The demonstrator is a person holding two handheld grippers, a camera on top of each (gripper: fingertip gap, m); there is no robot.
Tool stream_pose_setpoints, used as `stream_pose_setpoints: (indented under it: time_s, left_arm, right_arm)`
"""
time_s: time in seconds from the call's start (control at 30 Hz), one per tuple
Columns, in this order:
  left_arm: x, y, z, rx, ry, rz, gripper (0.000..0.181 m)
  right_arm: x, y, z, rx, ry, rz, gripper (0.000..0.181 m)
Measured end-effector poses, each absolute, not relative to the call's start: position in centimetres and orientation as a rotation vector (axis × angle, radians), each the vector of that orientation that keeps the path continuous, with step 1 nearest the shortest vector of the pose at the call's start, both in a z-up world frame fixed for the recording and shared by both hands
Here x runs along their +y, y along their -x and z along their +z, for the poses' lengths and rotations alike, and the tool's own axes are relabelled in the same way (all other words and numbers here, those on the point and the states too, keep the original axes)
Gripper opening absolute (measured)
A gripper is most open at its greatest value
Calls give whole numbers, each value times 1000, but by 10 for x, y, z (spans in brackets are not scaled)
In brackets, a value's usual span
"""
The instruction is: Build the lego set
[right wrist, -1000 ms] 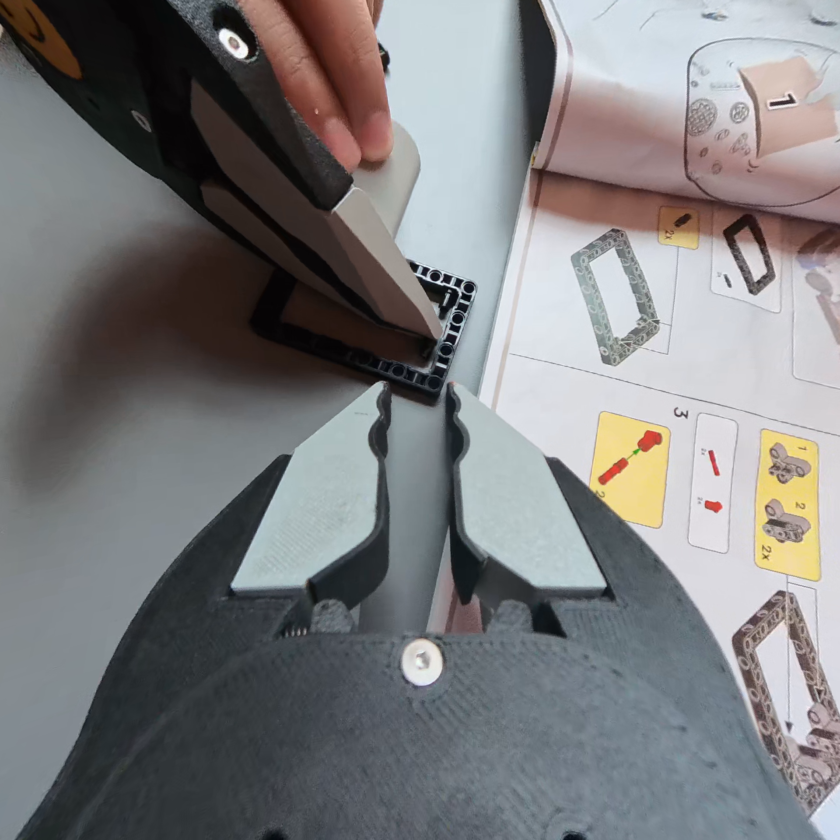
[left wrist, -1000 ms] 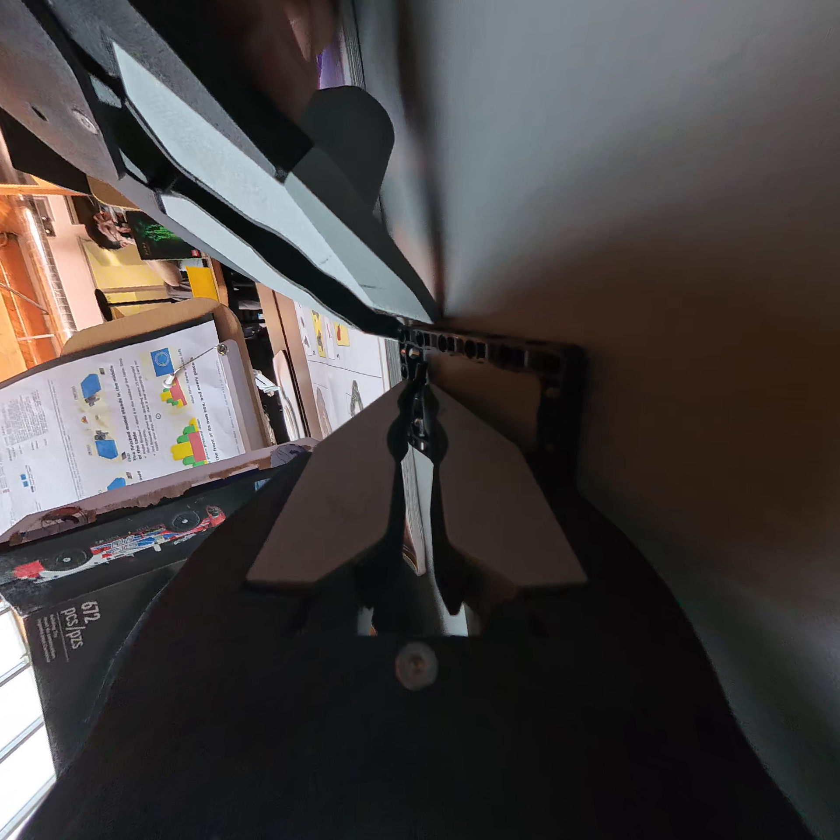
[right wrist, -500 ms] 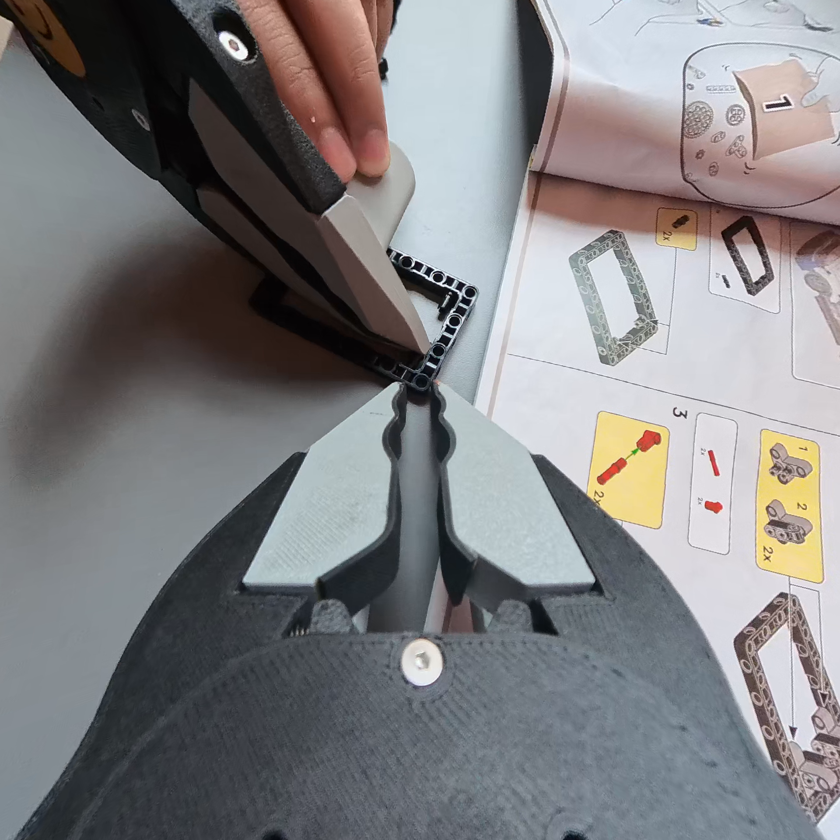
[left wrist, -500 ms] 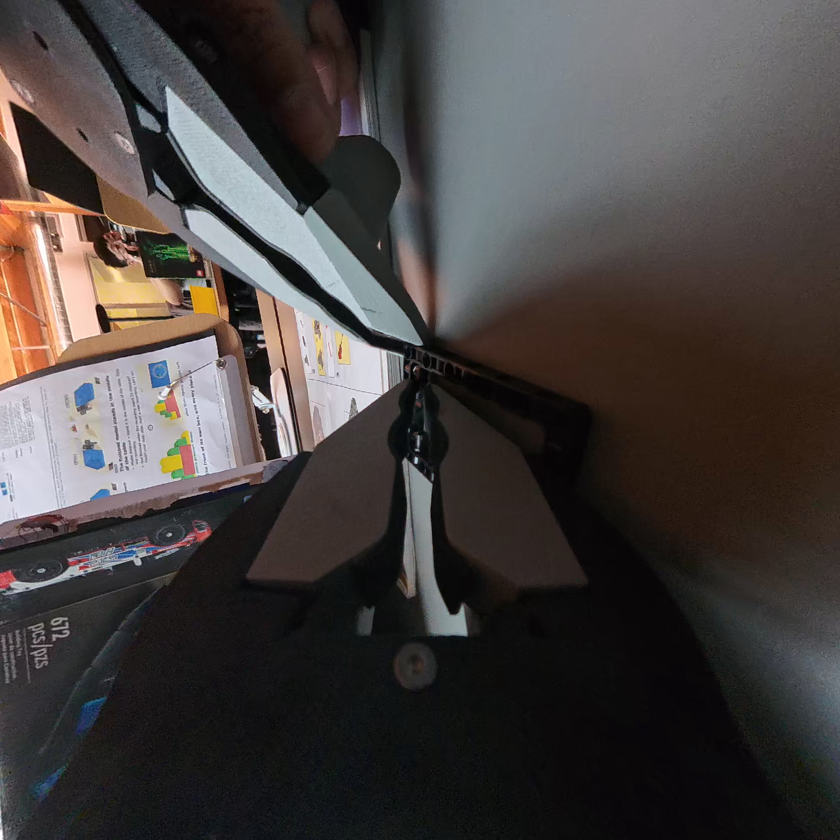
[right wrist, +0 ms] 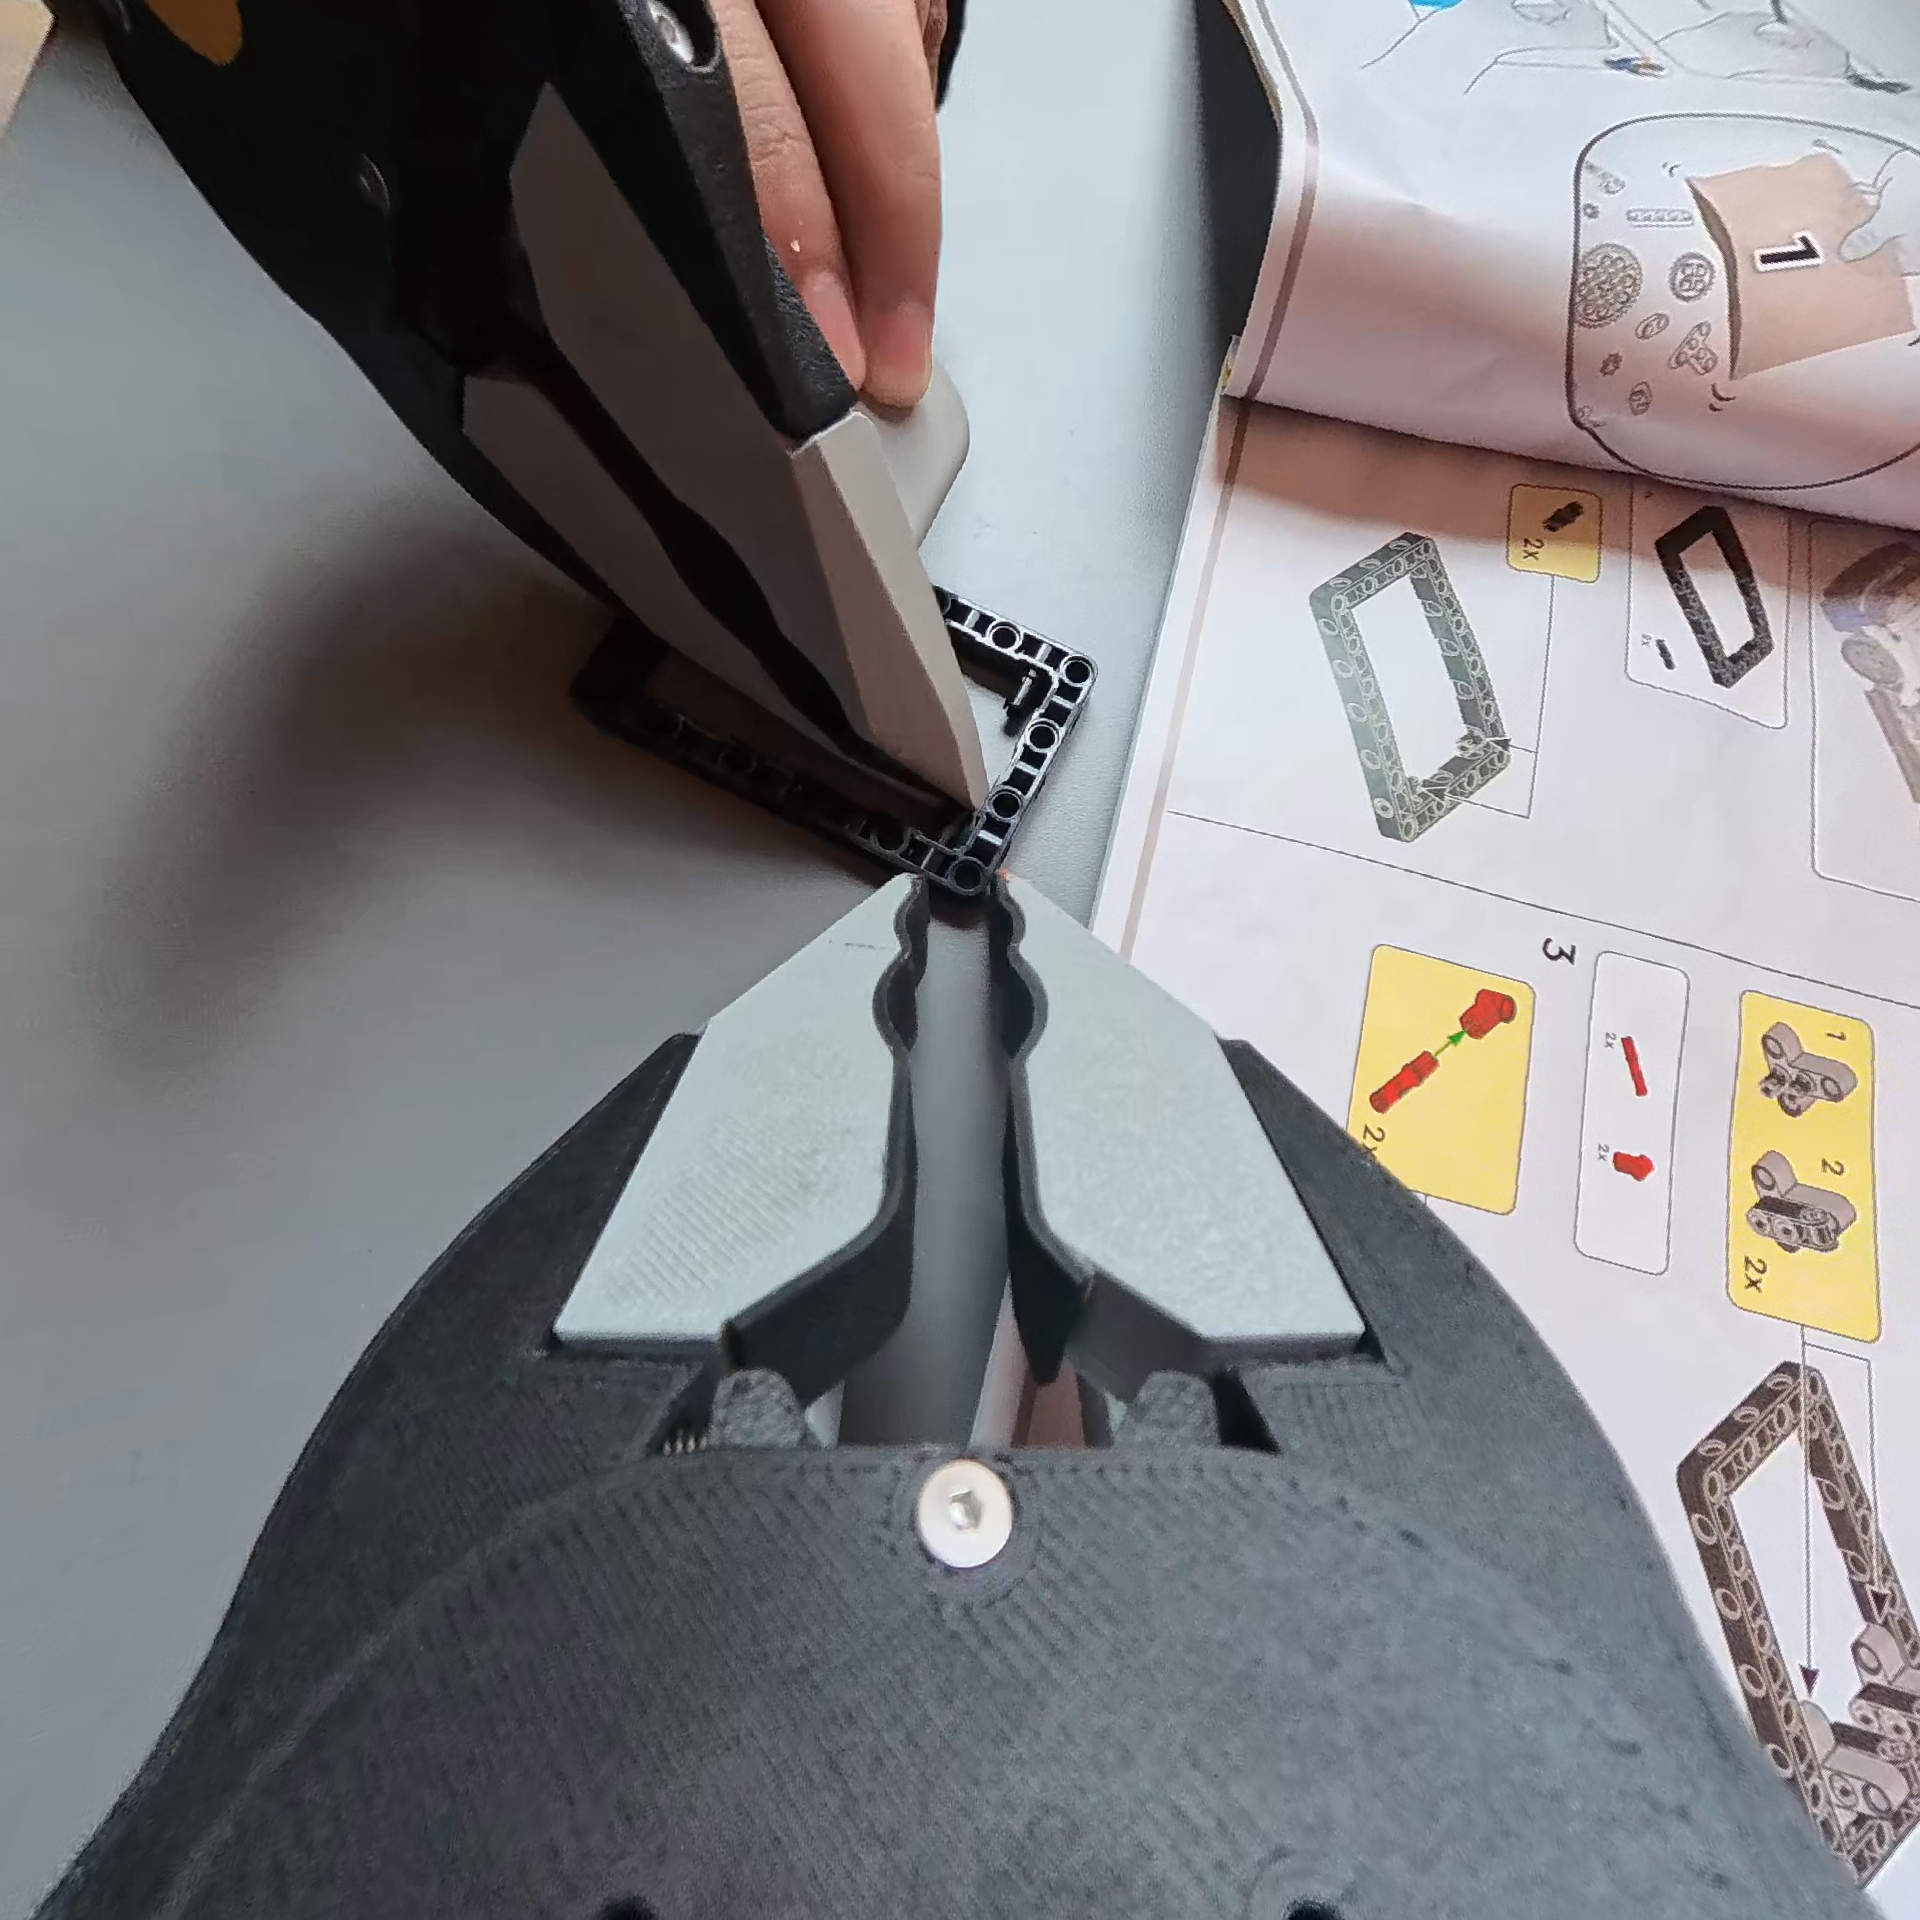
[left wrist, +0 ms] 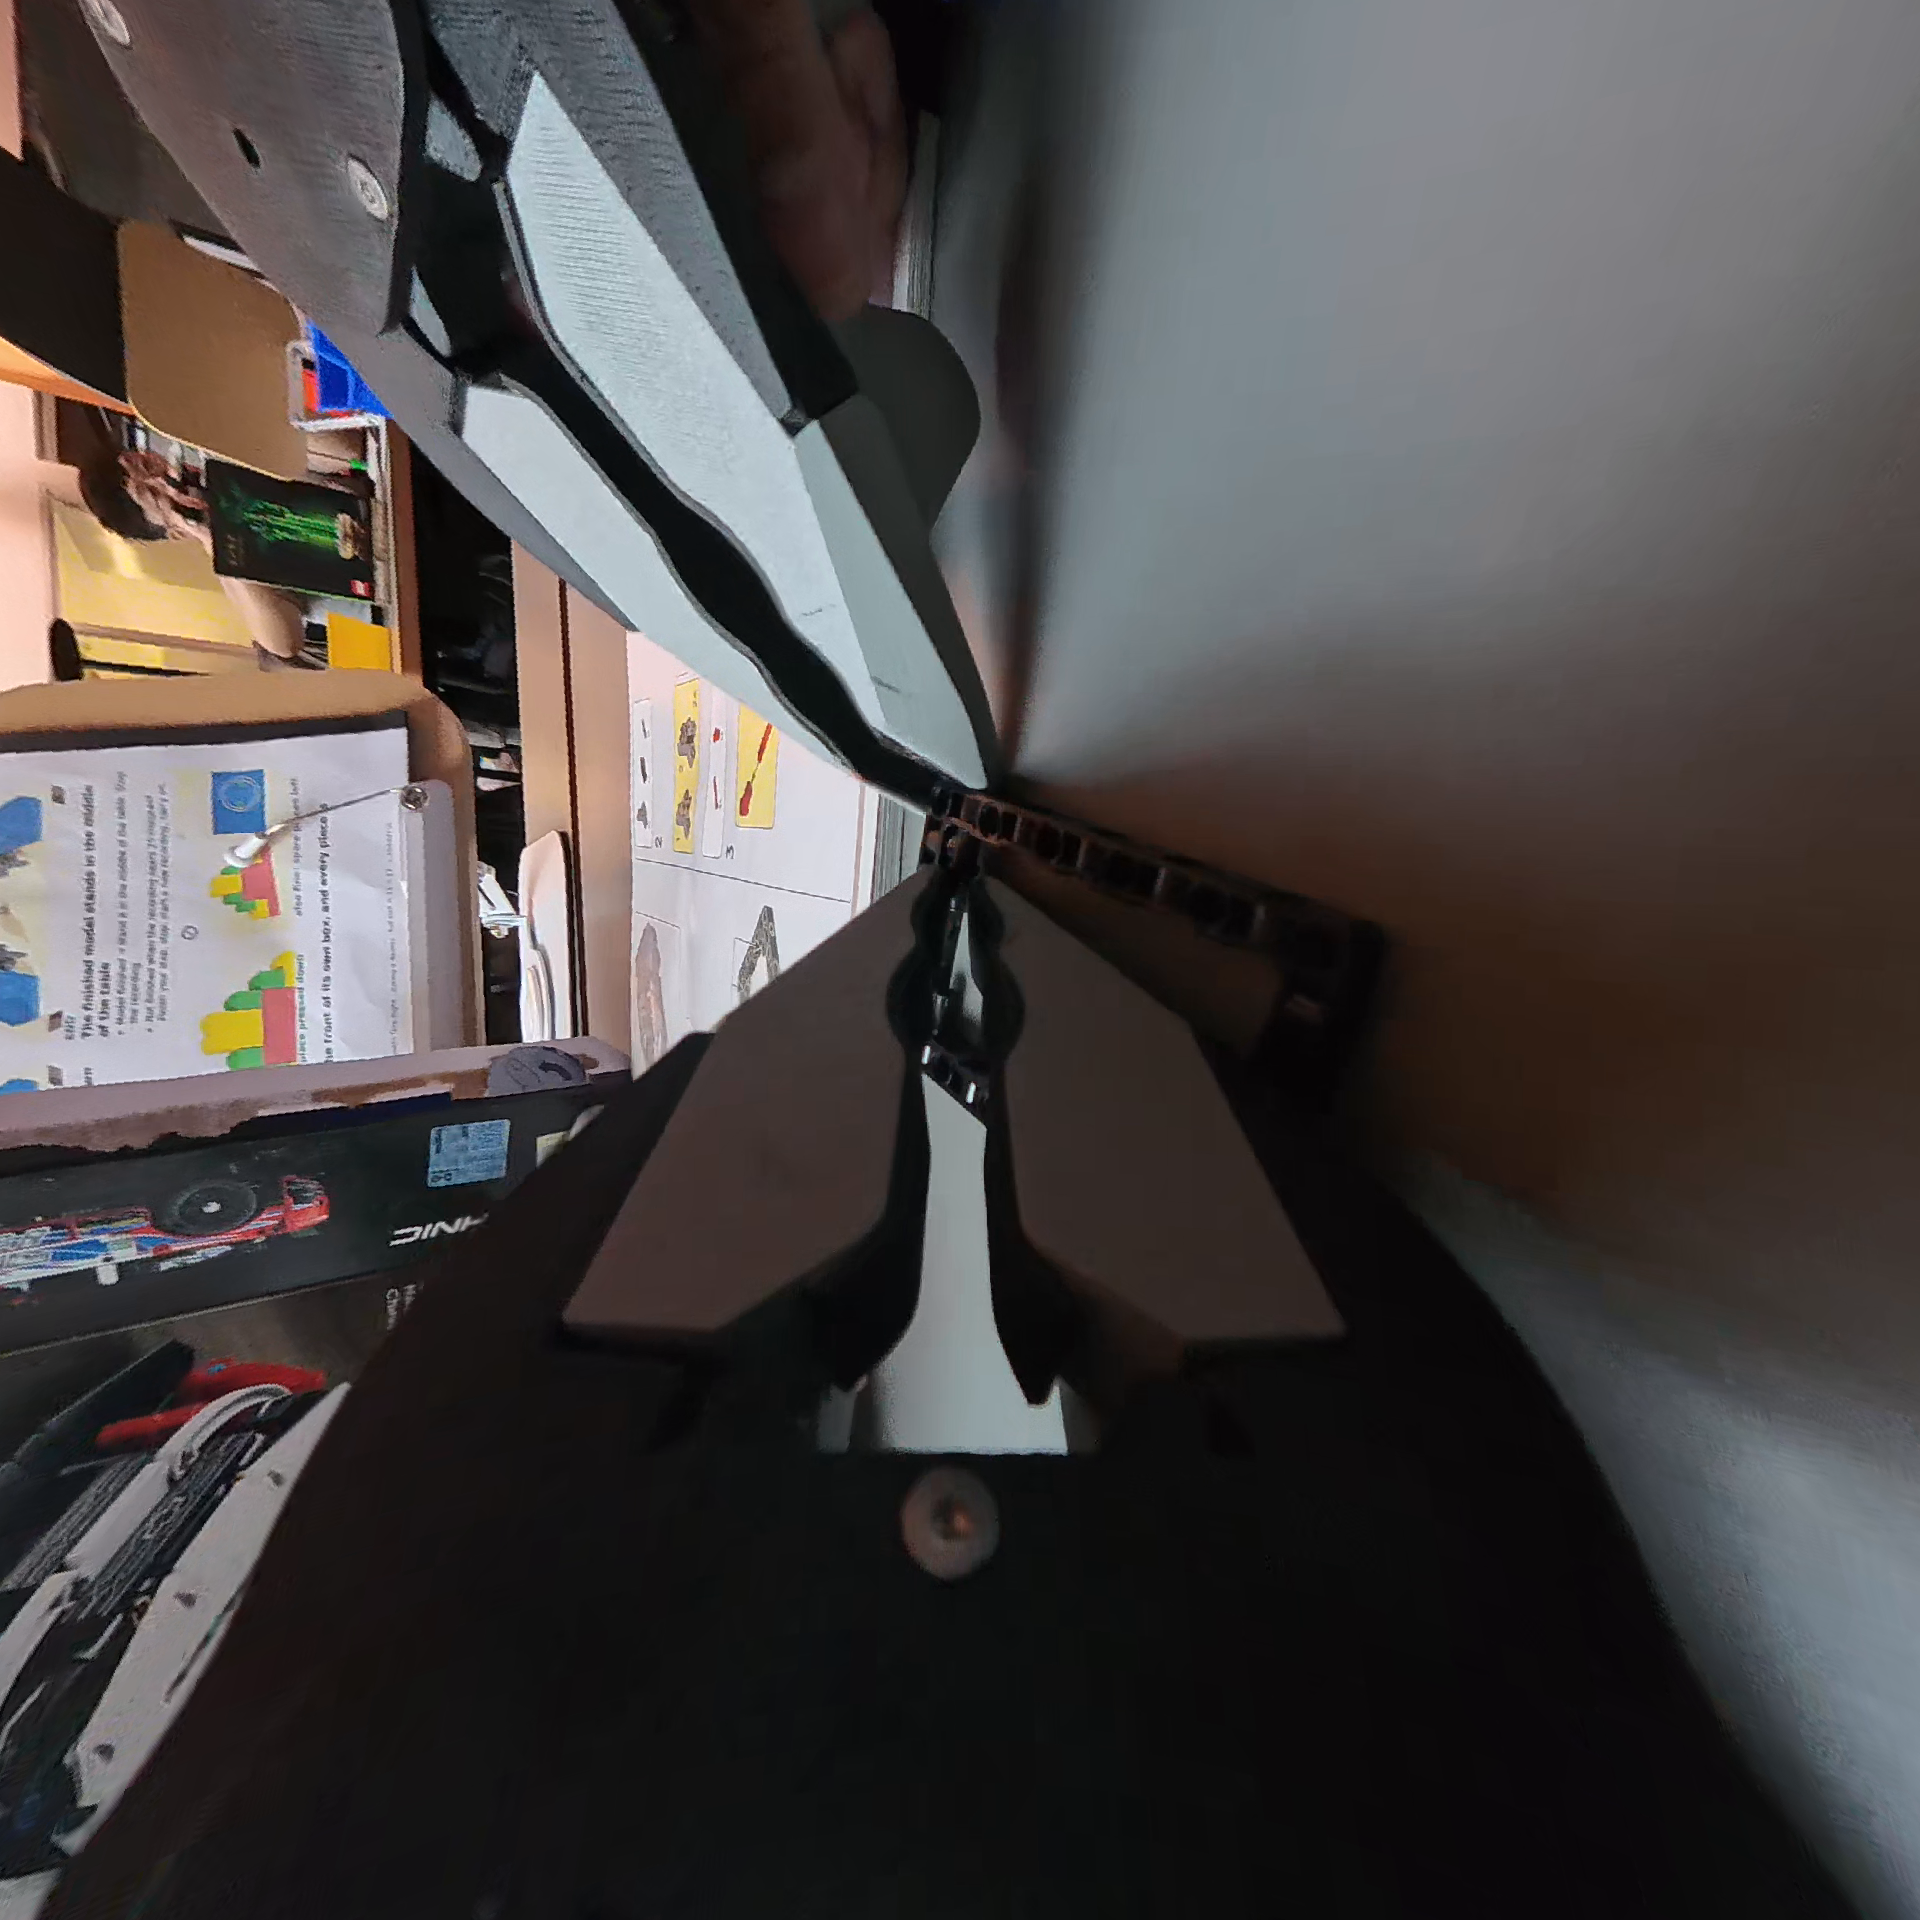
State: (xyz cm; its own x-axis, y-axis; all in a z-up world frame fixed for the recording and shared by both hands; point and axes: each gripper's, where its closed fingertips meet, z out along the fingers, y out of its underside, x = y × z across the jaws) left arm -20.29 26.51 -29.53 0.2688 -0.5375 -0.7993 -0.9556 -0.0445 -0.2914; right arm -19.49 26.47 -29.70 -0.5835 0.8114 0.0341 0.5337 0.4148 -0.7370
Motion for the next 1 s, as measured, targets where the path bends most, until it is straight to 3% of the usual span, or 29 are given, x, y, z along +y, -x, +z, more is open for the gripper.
stream_pose_setpoints:
  time_s: [0.8,1.0]
  left_arm:
    - [266,200,-296,1491,1626,814,0]
    - [266,200,-296,1612,1582,892,0]
  right_arm:
    - [263,193,-297,-2301,1141,977,9]
    - [264,193,-297,-2351,1137,784,9]
